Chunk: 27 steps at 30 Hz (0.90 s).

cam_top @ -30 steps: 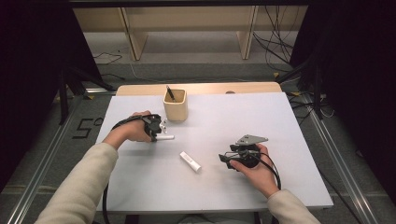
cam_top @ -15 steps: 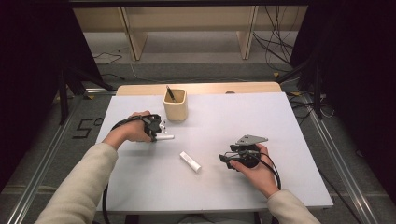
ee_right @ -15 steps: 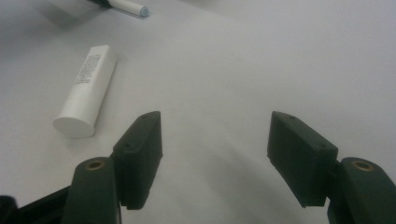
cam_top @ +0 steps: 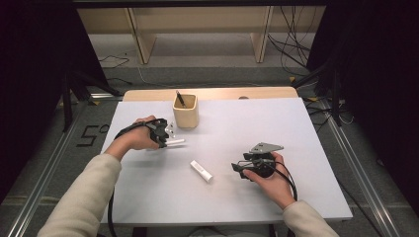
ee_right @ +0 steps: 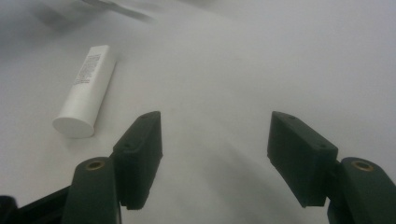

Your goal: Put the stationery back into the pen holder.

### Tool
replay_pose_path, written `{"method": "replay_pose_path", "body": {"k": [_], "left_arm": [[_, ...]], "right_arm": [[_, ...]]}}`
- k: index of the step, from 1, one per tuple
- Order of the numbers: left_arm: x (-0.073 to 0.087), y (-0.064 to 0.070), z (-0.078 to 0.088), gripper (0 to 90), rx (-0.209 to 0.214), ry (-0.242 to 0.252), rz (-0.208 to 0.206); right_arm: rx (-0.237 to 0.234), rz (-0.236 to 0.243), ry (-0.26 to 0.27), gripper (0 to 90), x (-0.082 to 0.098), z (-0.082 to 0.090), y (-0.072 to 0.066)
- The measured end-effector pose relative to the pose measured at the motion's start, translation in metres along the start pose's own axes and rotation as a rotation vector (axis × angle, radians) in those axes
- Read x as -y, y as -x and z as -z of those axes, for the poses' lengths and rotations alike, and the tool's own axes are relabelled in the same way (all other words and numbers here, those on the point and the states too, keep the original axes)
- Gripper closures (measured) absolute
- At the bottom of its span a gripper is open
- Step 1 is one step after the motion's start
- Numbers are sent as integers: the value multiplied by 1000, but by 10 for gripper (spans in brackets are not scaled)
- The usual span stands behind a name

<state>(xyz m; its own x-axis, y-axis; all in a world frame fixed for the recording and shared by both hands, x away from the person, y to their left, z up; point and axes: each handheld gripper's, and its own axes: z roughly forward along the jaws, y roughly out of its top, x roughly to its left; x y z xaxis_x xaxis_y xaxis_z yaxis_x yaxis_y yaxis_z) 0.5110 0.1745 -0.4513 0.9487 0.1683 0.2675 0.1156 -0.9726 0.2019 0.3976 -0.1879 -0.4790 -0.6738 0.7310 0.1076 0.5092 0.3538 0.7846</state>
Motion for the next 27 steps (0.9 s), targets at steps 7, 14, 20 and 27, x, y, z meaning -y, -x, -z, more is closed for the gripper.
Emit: {"method": "replay_pose_path", "body": {"k": [7,14,20,27], "left_arm": [[2,3,1,790,-3,2,11],[3,5,3,790,-10,9,10],[3,7,8,789,-19,32,21],[6,11,13,789,-28,57,33]], "right_arm": [[0,2,2,362,0,0,0],[1,1,0,362,0,0,0],[1,3,0,362,0,0,0],[1,0,0,362,0,0,0]]}}
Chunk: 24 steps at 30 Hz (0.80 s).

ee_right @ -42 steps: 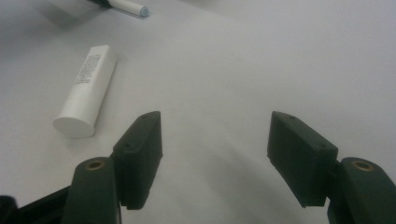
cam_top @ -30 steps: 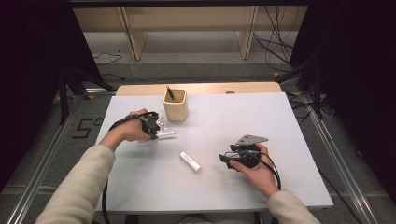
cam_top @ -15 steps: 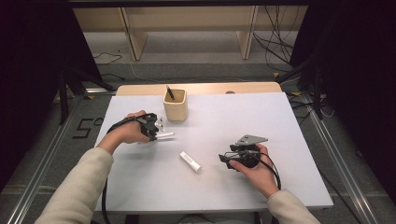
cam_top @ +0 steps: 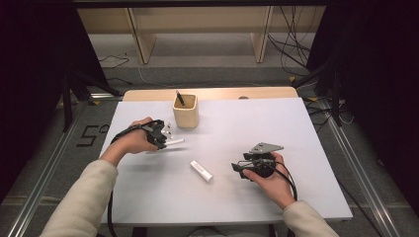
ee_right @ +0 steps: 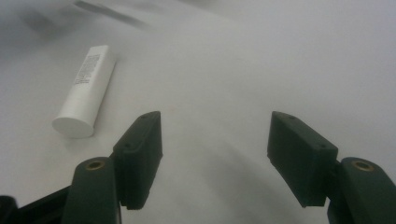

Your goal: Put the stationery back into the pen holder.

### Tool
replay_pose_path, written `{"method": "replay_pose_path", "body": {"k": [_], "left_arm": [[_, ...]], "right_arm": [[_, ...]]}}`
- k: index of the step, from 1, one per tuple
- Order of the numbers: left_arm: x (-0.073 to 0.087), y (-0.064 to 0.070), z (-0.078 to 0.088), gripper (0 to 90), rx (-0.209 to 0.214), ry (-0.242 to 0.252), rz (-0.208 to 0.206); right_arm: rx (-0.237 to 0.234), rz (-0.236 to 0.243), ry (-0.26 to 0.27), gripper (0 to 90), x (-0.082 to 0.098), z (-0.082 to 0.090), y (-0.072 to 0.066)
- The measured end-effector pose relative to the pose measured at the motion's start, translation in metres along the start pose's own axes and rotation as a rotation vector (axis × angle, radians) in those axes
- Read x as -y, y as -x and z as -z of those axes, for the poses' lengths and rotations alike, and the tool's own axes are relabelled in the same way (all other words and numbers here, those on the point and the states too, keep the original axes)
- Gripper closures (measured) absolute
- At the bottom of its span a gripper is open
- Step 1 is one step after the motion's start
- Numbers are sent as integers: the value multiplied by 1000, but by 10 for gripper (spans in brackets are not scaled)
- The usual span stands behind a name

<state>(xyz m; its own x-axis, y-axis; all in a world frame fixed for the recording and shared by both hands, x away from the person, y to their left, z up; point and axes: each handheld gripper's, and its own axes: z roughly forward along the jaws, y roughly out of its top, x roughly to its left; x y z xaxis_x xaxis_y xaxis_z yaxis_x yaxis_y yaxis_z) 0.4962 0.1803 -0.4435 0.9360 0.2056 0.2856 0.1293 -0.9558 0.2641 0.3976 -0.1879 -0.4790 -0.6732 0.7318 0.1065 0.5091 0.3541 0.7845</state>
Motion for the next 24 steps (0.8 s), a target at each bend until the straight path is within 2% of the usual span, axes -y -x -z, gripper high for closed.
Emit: {"method": "replay_pose_path", "body": {"k": [4,16,20,24], "left_arm": [[2,5,5,789,-10,19,4],[10,23,18,789,-60,84,56],[11,29,22,789,-85,123,112],[14,36,25,789,-84,144,144]], "right_arm": [[0,0,0,362,0,0,0],[0,1,1,362,0,-1,0],[0,1,1,362,0,-1,0],[1,1,1,362,0,0,0]]}}
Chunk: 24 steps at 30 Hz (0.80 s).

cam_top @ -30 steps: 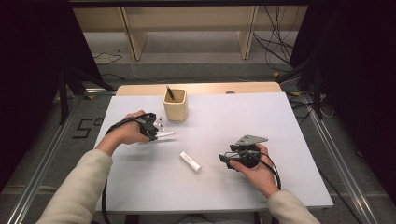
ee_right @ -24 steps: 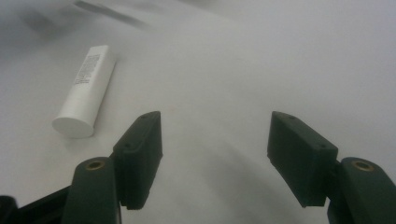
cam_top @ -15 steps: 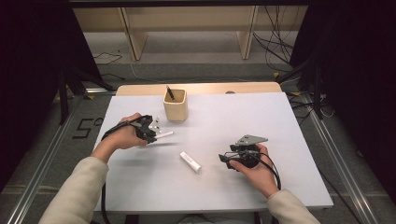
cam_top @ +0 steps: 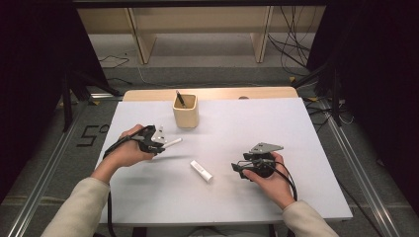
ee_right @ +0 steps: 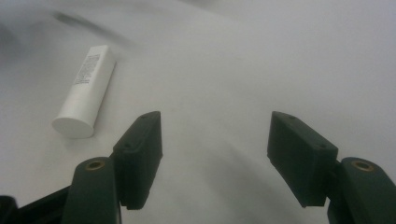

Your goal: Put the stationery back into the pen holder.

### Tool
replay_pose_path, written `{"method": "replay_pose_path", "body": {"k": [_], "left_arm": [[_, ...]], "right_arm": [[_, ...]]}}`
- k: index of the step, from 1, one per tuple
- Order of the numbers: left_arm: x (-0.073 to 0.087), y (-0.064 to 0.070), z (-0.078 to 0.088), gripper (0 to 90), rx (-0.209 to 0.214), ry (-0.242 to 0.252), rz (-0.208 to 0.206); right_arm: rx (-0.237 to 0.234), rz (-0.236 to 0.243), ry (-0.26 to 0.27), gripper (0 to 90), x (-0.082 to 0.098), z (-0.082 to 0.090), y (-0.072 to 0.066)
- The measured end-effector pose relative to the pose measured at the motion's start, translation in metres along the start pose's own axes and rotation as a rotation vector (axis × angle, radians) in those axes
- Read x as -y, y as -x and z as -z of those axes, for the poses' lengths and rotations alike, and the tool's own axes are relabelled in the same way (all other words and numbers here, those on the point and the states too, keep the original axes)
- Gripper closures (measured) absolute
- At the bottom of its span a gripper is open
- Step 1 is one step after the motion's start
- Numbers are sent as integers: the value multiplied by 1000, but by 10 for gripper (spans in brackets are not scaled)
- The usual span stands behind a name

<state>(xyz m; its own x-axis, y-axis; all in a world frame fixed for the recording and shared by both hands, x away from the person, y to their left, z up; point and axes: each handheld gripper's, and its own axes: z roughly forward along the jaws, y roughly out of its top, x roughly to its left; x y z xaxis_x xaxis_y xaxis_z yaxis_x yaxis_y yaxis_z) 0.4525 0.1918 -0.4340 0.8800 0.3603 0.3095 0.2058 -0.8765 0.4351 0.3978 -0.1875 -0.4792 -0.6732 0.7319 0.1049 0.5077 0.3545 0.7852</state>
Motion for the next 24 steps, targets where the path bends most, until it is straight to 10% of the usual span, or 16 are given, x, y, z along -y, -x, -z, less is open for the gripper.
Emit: {"method": "replay_pose_path", "body": {"k": [24], "left_arm": [[21,13,5,789,-35,186,269]], "right_arm": [[2,-1,1,362,0,0,0]]}}
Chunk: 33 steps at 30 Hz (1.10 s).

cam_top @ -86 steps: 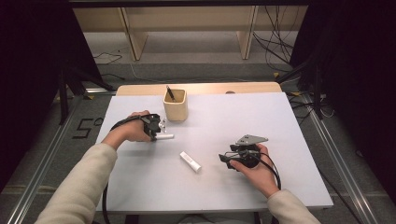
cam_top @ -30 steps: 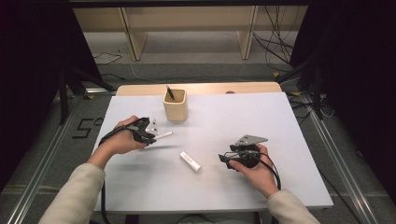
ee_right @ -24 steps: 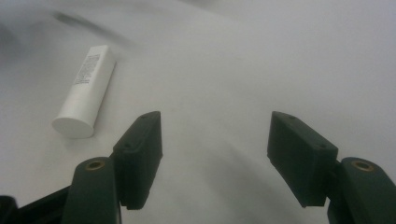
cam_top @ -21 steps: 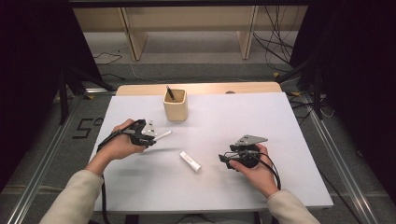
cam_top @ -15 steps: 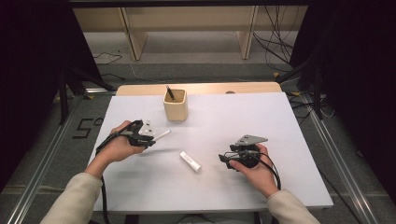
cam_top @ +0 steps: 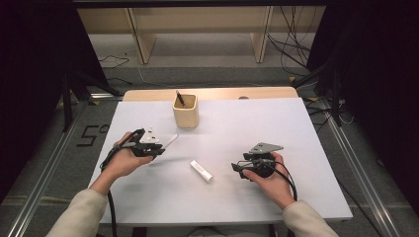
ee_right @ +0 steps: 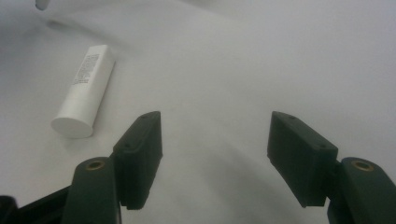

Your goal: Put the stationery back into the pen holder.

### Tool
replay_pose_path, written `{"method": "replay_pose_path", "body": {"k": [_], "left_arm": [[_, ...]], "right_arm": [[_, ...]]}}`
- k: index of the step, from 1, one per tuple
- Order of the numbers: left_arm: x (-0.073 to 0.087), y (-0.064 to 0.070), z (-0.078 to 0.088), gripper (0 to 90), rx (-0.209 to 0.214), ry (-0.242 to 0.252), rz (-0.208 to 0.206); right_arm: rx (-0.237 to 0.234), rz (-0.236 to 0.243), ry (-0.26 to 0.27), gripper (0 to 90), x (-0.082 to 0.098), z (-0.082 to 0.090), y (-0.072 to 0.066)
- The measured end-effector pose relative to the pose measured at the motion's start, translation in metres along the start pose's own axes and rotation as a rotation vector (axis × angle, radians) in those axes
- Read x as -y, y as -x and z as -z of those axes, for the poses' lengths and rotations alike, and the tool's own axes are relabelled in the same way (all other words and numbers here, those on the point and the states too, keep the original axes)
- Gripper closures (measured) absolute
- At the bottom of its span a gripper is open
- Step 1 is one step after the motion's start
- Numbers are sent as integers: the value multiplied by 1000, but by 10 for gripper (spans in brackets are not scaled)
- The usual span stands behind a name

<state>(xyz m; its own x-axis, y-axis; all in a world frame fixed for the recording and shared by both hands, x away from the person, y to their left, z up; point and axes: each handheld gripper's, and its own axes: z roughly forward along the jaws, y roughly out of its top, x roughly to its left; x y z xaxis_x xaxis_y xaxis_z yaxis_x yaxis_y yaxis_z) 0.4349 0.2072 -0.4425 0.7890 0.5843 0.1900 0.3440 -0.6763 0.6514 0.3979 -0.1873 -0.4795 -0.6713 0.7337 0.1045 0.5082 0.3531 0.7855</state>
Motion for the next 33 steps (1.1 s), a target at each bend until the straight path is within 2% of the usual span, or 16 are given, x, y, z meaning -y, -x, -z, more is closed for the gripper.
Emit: {"method": "replay_pose_path", "body": {"k": [9,13,17,23,33], "left_arm": [[5,0,0,788,15,51,99],[5,-1,1,788,0,94,155],[4,-3,3,788,-17,132,190],[6,-5,3,788,-45,151,237],[3,-7,6,788,-98,239,330]], "right_arm": [[-2,0,0,362,0,0,0],[-2,-1,1,362,0,1,0],[-2,1,1,362,0,1,0],[-2,1,1,362,0,1,0],[-1,2,0,362,0,1,0]]}}
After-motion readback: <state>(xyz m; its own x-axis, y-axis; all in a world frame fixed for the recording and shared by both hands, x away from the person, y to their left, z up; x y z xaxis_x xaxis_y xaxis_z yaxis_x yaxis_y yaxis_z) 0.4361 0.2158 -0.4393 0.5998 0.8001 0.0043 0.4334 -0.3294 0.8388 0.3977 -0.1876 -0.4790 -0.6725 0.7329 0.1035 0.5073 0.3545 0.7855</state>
